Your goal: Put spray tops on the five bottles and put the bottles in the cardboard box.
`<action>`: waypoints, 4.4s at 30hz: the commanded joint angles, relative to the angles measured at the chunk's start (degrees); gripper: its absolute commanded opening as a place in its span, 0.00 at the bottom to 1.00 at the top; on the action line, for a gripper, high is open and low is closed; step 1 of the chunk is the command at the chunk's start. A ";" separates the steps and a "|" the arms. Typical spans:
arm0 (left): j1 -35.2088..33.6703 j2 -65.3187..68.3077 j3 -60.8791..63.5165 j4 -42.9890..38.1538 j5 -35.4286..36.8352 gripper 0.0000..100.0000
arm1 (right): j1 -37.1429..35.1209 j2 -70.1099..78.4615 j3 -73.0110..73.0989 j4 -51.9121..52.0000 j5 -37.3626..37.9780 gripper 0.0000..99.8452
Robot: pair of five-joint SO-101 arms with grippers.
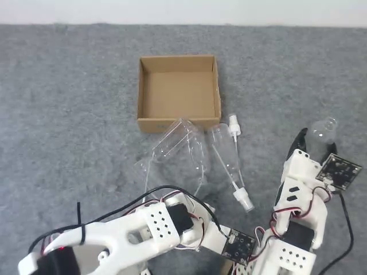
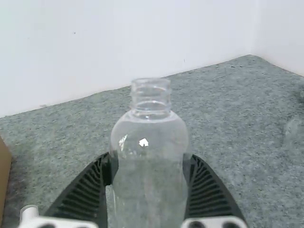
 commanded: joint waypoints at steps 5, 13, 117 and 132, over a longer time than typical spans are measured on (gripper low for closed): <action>0.53 -0.18 -0.04 2.55 0.62 0.11 | 0.57 -1.27 -0.79 -1.63 -0.26 0.01; 0.35 -0.35 -5.41 10.37 6.68 0.11 | 0.57 -1.27 -0.79 -1.63 -0.26 0.01; -9.58 -10.46 -5.05 0.44 14.59 0.21 | 13.76 -1.10 -5.98 -1.71 2.29 0.01; -5.45 -10.37 -7.08 0.97 14.51 0.21 | 20.00 -0.13 -10.55 -1.01 2.46 0.01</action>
